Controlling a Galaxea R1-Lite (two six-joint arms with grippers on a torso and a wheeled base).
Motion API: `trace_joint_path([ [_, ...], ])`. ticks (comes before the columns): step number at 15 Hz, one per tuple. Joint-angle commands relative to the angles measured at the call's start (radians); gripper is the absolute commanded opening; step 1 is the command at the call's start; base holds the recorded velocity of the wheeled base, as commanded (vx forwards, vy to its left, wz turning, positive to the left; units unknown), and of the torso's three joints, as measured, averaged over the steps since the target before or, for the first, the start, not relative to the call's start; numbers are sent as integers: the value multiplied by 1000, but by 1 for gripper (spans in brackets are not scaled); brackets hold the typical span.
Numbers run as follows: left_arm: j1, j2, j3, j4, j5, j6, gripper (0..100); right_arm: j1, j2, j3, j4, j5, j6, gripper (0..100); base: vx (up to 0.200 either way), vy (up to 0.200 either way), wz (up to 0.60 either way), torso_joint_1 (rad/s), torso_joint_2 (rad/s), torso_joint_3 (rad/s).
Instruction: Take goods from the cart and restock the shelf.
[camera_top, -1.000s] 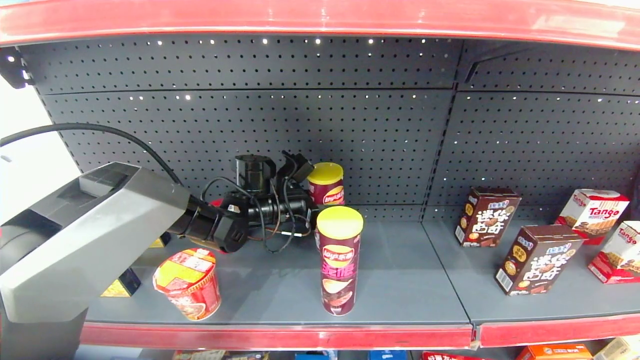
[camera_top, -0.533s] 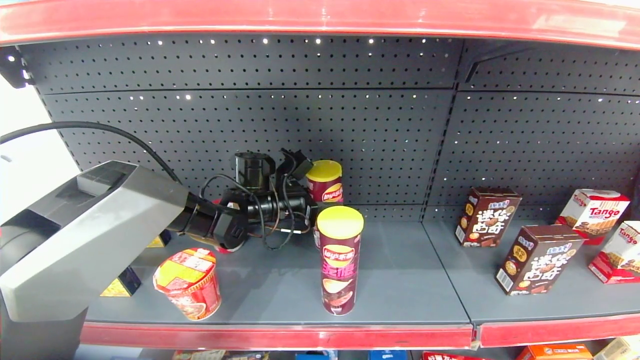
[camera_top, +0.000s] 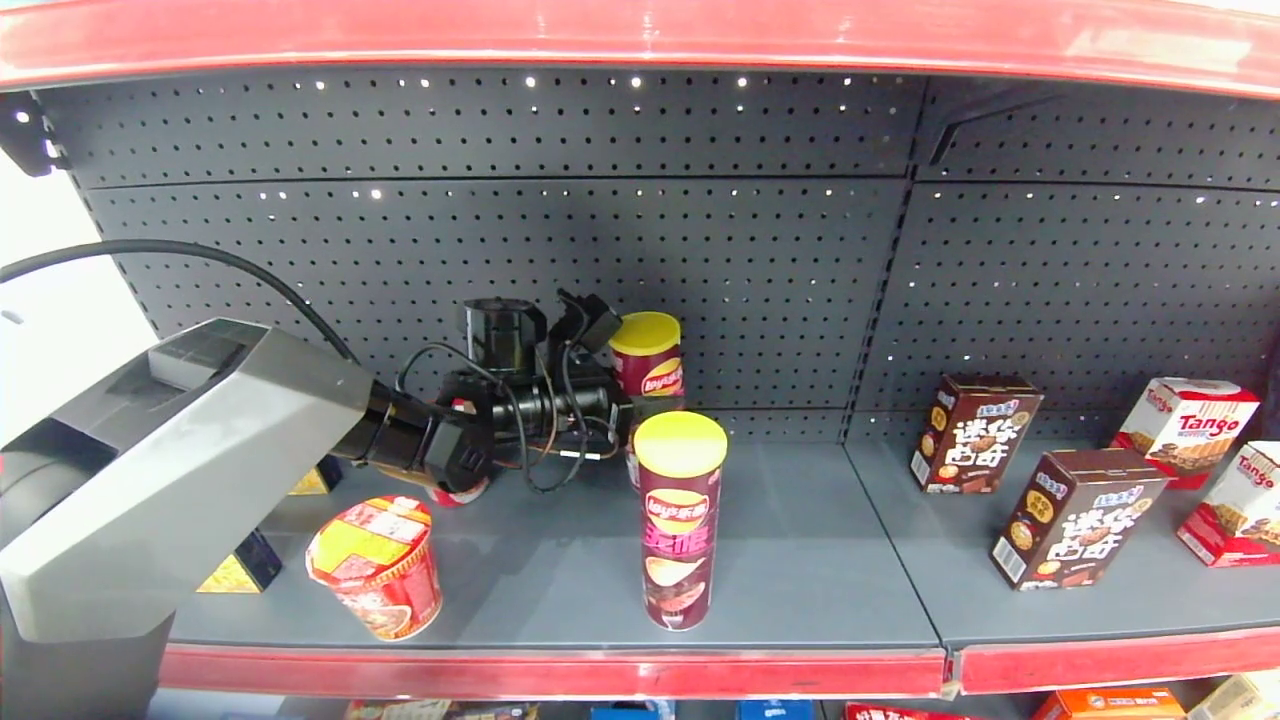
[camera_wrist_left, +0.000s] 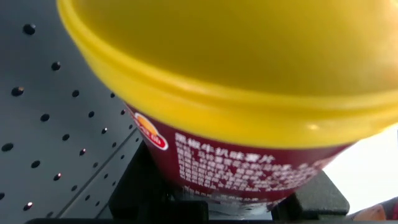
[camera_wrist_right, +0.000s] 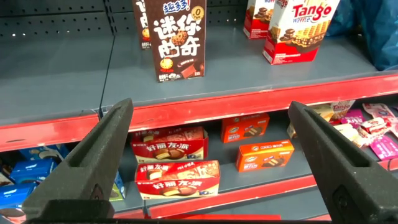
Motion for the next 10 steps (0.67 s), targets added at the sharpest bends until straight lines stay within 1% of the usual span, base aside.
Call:
trace_joint_path([
  [1, -1, -4, -3, -2, -2, 1, 0, 0, 2, 0, 0, 0, 0, 100, 0, 0, 0, 0, 0, 0],
  [6, -13, 19, -40, 6, -4, -1, 0, 0, 2, 0, 0, 0, 0, 100, 0, 0, 0, 0, 0, 0],
  [10, -13, 39, -40, 8, -4, -1, 0, 0, 2, 0, 0, 0, 0, 100, 0, 0, 0, 0, 0, 0],
])
